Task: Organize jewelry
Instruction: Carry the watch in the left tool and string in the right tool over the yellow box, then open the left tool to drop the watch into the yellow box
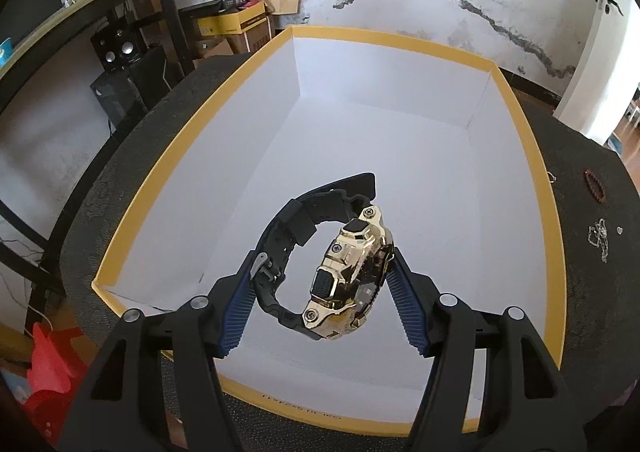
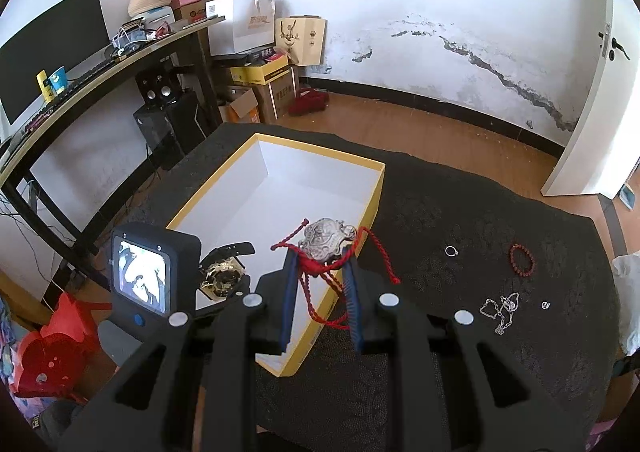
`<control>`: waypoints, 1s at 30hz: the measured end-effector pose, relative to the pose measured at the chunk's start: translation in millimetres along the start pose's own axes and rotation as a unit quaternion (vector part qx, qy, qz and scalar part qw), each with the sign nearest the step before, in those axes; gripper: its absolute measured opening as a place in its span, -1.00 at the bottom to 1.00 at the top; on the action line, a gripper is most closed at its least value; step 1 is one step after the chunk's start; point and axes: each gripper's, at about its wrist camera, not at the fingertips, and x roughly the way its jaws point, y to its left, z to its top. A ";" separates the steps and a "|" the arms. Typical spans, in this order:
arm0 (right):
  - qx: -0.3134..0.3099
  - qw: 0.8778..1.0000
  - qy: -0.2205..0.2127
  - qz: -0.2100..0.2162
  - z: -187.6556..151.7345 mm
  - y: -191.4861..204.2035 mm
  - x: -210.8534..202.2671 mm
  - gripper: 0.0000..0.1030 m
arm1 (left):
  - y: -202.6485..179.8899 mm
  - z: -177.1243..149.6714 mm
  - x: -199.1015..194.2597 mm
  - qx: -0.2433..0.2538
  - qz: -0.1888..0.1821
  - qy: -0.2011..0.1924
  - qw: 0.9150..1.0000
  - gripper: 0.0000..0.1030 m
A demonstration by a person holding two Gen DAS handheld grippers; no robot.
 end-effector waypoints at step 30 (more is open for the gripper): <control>-0.011 1.000 0.010 0.001 2.4 5.5 8.3 -0.57 | 3.0 1.6 -3.7 -0.014 0.015 -0.009 1.000 0.65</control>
